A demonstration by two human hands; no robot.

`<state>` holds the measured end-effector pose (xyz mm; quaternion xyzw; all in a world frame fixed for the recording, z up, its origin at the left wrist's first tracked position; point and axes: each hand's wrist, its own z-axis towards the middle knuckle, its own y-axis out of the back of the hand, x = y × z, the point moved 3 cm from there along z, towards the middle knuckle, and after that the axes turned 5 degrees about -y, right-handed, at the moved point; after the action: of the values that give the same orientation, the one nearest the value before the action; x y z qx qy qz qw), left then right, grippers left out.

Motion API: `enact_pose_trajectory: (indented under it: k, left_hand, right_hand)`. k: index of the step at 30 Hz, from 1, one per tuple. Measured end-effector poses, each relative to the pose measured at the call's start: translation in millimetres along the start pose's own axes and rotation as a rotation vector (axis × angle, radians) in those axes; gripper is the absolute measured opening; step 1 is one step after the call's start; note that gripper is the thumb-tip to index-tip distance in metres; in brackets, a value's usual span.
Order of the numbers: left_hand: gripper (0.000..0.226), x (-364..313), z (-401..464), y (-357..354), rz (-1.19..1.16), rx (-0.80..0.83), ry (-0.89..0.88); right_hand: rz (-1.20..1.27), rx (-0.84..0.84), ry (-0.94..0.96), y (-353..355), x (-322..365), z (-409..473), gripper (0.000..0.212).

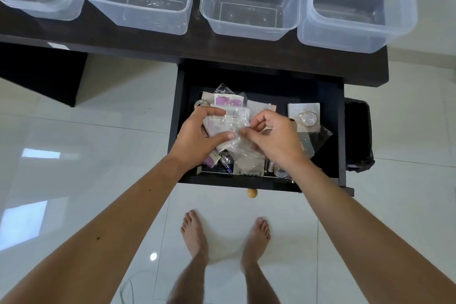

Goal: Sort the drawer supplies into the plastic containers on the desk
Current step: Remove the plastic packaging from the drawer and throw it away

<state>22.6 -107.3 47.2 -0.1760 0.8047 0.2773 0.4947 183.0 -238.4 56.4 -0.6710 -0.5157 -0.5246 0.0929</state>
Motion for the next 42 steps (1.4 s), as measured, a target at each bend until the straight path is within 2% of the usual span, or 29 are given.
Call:
enact_pose_trajectory:
  k: [2,7,13,15,20,25,31,36,39,42]
  left_hand:
    - [0.048,0,0,-1,0.026,0.000,0.002]
    - [0.032,-3,-1,0,0.045,0.008,-0.074]
    - [0.029,0,1,-2,0.111,0.009,-0.052]
    - [0.033,1,1,-2,0.121,0.016,-0.048]
    - [0.036,2,2,-3,0.143,0.041,-0.035]
    - [0.039,0,0,-3,0.162,0.053,-0.055]
    - [0.040,1,-1,-3,0.126,0.052,-0.063]
    - [0.039,-3,-3,-2,0.142,0.029,-0.067]
    - [0.040,-2,-3,-2,0.125,0.027,-0.072]
    - [0.041,0,-1,-1,0.096,0.045,-0.043]
  right_hand:
    - [-0.032,-0.011,0.020,-4,-5,1,0.024]
    - [-0.133,-0.149,0.062,20,-26,5,0.025]
    - [-0.366,-0.218,-0.022,32,-44,18,0.058]
    - [-0.386,-0.204,-0.045,30,-45,20,0.062]
    - [-0.318,-0.197,-0.066,31,-46,19,0.045]
    - [-0.294,-0.155,-0.090,32,-45,14,0.057]
    - [-0.252,-0.159,-0.073,34,-44,11,0.028]
    - [-0.098,-0.130,-0.031,48,-29,0,0.012]
    - [-0.025,-0.149,0.035,63,-16,-4,0.015]
    - [0.060,-0.069,0.062,63,-4,-4,0.024]
